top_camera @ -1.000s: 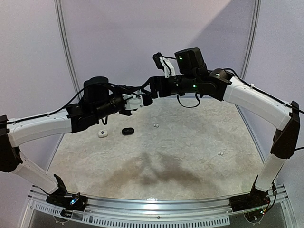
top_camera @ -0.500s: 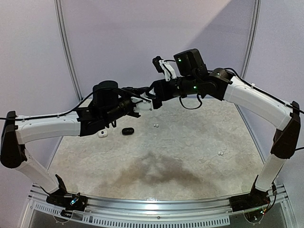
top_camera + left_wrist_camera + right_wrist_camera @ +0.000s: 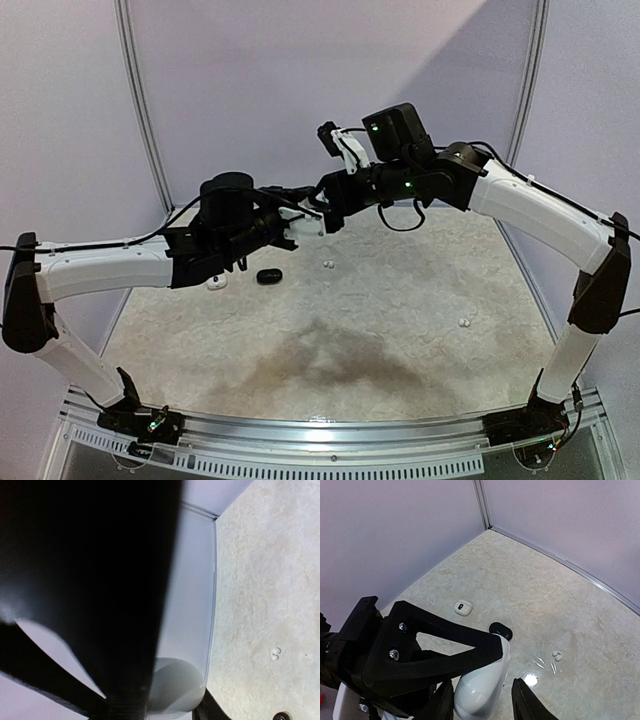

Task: Insert the wireless bluetooth earbuds into the charging case

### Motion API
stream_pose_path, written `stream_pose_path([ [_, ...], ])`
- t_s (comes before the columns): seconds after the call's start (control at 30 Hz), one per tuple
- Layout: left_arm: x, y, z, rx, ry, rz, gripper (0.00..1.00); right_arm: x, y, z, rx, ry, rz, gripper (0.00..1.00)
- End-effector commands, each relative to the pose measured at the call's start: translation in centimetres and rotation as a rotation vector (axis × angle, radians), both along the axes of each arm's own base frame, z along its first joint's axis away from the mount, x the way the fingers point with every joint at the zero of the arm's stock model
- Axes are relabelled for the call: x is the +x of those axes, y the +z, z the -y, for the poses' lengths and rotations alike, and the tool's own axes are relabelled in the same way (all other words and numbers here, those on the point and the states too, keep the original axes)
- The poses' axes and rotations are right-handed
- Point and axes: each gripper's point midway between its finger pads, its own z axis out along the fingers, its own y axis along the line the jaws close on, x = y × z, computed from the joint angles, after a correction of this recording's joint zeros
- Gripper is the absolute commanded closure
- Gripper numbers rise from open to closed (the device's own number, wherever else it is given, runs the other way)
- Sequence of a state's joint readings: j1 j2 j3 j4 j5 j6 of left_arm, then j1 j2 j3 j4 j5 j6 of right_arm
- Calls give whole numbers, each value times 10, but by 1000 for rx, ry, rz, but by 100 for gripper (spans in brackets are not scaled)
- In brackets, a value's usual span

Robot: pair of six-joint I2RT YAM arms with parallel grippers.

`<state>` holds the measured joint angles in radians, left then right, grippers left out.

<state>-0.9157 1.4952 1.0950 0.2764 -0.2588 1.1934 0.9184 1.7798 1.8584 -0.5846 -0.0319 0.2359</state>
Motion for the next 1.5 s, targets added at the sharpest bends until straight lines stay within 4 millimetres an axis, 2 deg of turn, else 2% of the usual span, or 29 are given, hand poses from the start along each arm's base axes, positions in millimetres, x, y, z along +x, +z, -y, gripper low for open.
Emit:
stream_pose_path([
  [0.0, -9, 49, 10, -161, -2, 41, 100, -2, -49, -2, -127, 31, -51, 57],
  [0.2, -16, 49, 7, -243, -63, -88, 100, -9, -24, 8, -114, 64, 21, 57],
  [0.3, -21, 47, 8, -268, -101, -214, 100, -11, -9, 6, -96, 74, 25, 62],
  [0.4, -29, 44, 8, -289, -132, -331, 100, -11, -6, 9, -94, 50, 4, 65],
  [0.5, -31, 34, 6, -271, -107, -438, 100, -19, -9, 10, -88, 65, -44, 64],
  [0.7, -28, 22, 4, -252, -63, -506, 100, -42, 4, 6, -6, 138, -128, 64],
  [0.93, -28, 18, 2, -267, -49, -528, 100, -55, 17, 14, 88, 161, -179, 62],
  [1.07, -29, 19, 2, -282, -48, -536, 100, -54, 15, 22, 91, 131, -177, 59],
  [1.17, -30, 21, 5, -281, -60, -528, 100, -53, 18, 16, 131, 140, -176, 59],
  [1.23, -31, 22, 6, -283, -60, -527, 100, -46, 17, 13, 138, 112, -165, 59],
  [1.33, -30, 23, 6, -289, -51, -526, 100, -34, 8, 12, 127, 56, -158, 57],
  [1.47, -29, 27, 6, -307, -44, -526, 100, -35, -7, 3, 133, 60, -179, 57],
])
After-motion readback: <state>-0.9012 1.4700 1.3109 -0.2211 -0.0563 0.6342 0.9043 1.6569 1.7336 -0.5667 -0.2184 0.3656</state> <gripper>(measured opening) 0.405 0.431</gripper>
